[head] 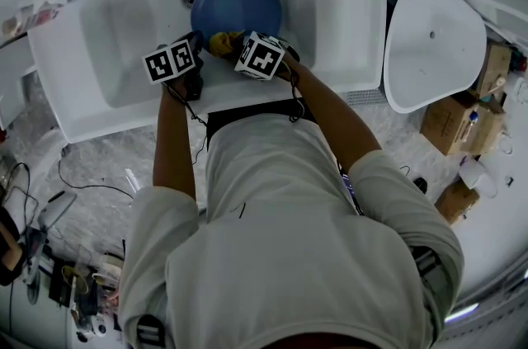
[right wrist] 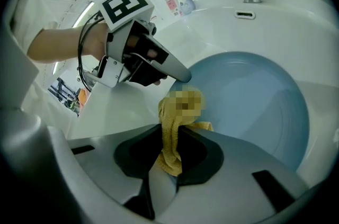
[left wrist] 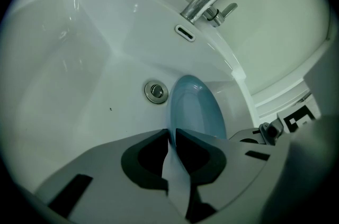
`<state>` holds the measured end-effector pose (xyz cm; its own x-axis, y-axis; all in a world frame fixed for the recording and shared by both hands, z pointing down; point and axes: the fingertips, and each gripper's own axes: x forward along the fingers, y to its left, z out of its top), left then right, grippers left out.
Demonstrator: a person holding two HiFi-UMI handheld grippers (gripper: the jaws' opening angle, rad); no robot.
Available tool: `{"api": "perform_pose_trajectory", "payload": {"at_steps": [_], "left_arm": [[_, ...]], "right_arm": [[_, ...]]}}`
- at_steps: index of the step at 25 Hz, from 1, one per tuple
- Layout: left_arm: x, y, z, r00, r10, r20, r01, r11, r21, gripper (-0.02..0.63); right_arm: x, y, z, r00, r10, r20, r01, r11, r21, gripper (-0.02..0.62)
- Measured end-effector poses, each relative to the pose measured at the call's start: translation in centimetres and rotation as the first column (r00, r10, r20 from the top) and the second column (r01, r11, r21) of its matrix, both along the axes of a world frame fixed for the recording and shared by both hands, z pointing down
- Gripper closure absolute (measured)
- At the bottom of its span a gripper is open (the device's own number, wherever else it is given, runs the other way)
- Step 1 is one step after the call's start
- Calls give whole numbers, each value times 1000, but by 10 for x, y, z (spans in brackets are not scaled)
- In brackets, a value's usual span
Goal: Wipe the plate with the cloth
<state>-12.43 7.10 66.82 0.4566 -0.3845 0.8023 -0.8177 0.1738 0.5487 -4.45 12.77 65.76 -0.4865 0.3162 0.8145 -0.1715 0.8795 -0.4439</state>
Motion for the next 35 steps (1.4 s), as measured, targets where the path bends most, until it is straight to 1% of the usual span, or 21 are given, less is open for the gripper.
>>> {"api": "perform_pose_trajectory", "payload": {"at_steps": [5,10,17,20,22,25,31,33,35], "left_arm": [[-2,-1,2,1000,-5,9,5,1000,1,549],[-3,-2,4,1000,-2,7,2,1000,-3,549],[0,-2,6,1000,18,0,-18,1000,-14,549],[1,-2,8,1000,22,-8,-22,1000,-19,549],[2,-2,9,1000,26,-13,-26,999,-22,549],[5,-4,7,999,34,-17,-35,999,-21,549],[11,-7,5,998,66,-15,-66,997,-25,549],[11,-7,5,997,72,-13,-72,997,-28,549],[12,-8,5,997,76,-13,-76,997,-30,549]], "right_arm": [[12,-1,4,999,-5,-45,3,1000,-30,522],[29,-7,9,992,-9,-124,10,1000,8,522],[50,-21,8,978,75,-192,-71,997,28,522],[58,-29,11,965,139,-220,-135,990,36,522],[61,-38,12,951,208,-228,-205,978,41,522],[69,-49,9,923,303,-238,-303,952,36,522],[85,-63,9,865,422,-270,-423,904,56,522],[89,-69,8,838,477,-266,-479,876,61,522],[93,-76,8,799,545,-256,-547,834,66,522]]}}
